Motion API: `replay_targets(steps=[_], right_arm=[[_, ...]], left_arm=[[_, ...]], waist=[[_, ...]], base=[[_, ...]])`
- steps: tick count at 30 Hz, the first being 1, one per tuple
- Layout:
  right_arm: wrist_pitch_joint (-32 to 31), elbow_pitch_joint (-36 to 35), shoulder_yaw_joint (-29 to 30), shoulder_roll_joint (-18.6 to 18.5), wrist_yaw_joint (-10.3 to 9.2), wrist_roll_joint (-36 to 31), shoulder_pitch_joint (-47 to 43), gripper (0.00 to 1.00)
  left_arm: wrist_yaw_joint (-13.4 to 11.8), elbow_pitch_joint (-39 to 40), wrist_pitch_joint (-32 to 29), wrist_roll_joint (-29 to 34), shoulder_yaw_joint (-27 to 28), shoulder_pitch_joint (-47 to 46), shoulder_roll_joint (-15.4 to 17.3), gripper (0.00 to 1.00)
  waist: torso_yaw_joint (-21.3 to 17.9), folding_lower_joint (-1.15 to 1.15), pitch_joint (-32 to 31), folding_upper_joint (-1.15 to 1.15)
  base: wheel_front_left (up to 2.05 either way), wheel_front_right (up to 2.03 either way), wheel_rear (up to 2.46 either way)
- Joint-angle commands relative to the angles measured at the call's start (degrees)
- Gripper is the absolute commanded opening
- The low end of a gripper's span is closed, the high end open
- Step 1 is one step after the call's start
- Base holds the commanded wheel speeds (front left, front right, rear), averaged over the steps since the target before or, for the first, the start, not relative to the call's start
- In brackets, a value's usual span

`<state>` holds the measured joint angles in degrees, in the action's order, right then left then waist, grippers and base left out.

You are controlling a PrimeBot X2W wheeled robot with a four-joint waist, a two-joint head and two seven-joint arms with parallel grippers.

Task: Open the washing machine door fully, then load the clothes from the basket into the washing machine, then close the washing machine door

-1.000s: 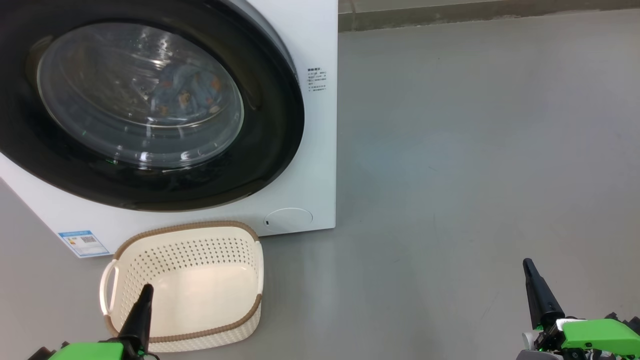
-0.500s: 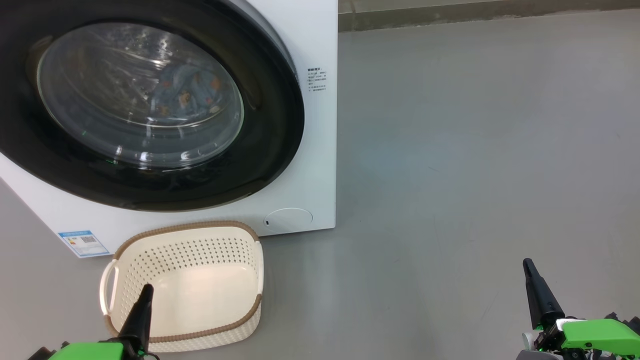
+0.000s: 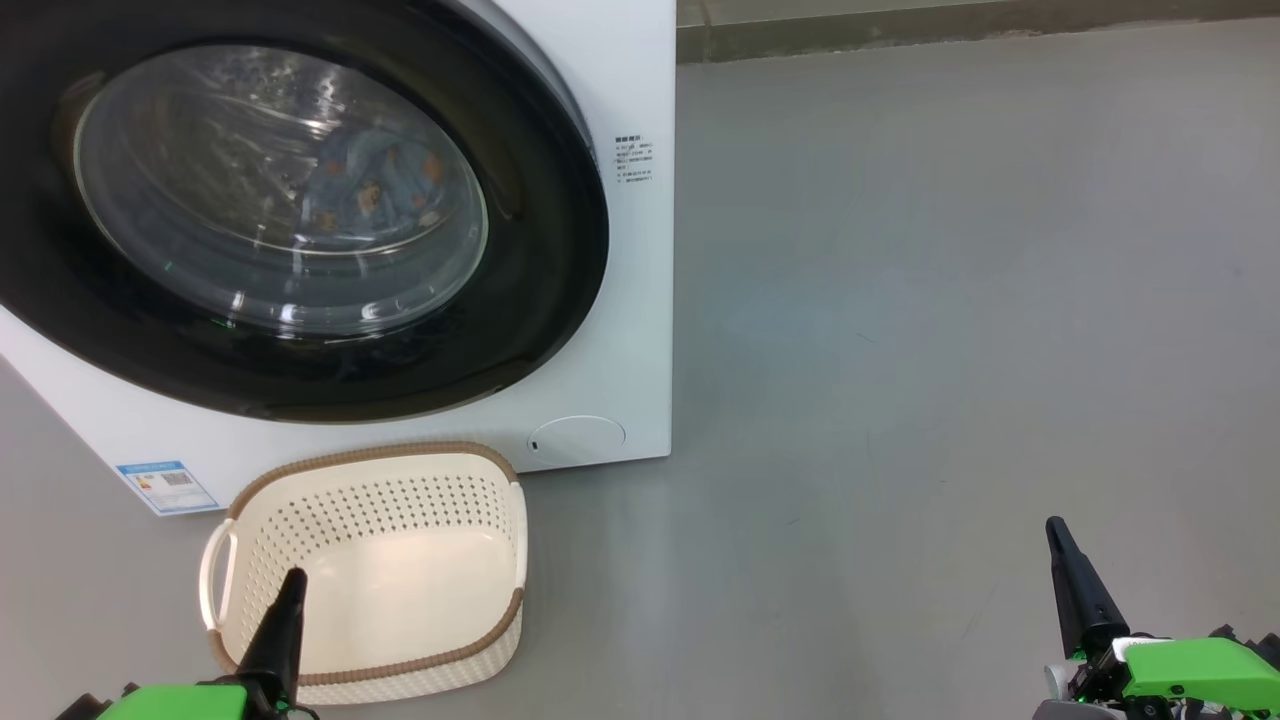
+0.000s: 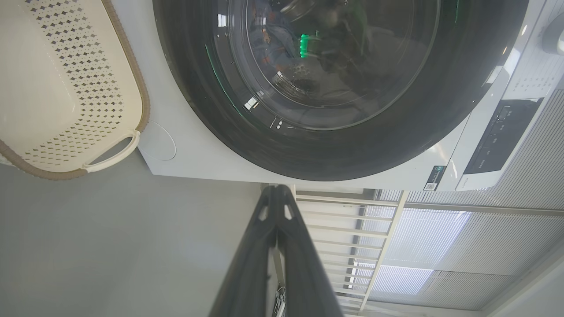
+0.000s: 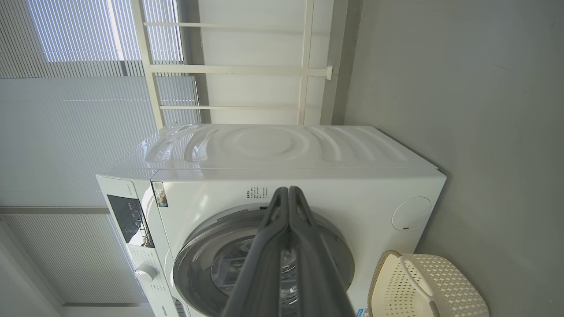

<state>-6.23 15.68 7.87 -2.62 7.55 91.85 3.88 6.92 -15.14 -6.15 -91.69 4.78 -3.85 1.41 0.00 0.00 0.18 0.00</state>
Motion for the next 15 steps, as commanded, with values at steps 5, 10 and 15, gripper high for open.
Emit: replay_targets(steps=[5,10,15], right_arm=[[-0.3,-1.7,-1.3,-0.3,-0.06,0.3,2.3,0.0],[-0.3,-1.7,-1.3,-0.3,-0.06,0.3,2.3,0.0],[-0.3,-1.7,-1.3,-0.3,-0.06,0.3,2.3,0.0]], left_arm=[[0.6,1.1,-0.3,-0.5,1.7,-2.3,1.5,0.0],[0.6,1.1,-0.3,-0.5,1.7,-2.3,1.5,0.0],[0.6,1.1,-0.3,-0.5,1.7,-2.3,1.5,0.0]], waist=[[0.0,0.0,0.0,0.0],[0.0,0.0,0.0,0.0],[0.0,0.0,0.0,0.0]], base=[[0.0,0.0,0.0],[0.0,0.0,0.0],[0.0,0.0,0.0]])
